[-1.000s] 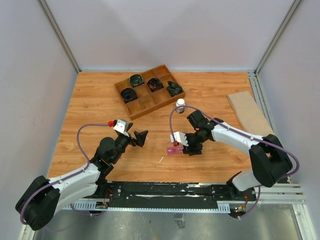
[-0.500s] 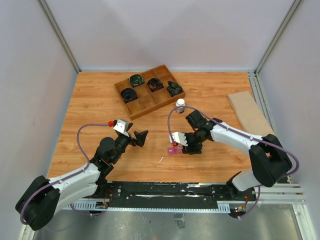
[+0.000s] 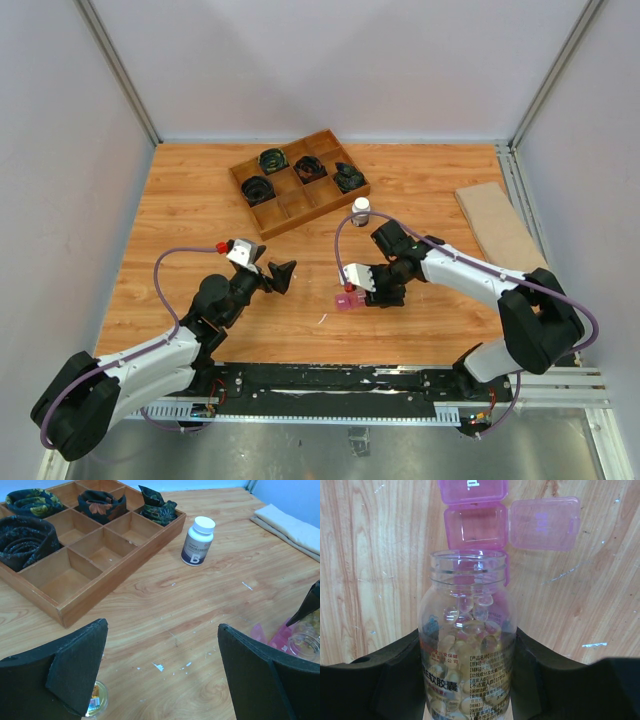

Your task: Sort the pills into containers

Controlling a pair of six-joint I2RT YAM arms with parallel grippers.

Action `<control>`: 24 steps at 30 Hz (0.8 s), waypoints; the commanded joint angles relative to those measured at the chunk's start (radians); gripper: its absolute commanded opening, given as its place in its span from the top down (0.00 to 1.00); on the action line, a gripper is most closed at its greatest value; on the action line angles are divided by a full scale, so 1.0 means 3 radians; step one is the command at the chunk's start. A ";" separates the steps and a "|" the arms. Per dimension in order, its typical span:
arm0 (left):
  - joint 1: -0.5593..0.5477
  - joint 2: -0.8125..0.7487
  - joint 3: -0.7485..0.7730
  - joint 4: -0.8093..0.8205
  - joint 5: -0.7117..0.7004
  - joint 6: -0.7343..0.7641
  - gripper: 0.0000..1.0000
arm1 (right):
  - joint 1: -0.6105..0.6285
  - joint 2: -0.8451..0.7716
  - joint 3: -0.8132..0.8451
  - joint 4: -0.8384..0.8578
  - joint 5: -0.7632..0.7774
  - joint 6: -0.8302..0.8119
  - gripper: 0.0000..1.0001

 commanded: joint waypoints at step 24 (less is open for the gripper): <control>-0.0023 -0.0011 -0.0007 0.0147 -0.0038 0.0044 0.05 | 0.0182 -0.0018 0.0172 -0.0073 0.0306 0.0130 0.99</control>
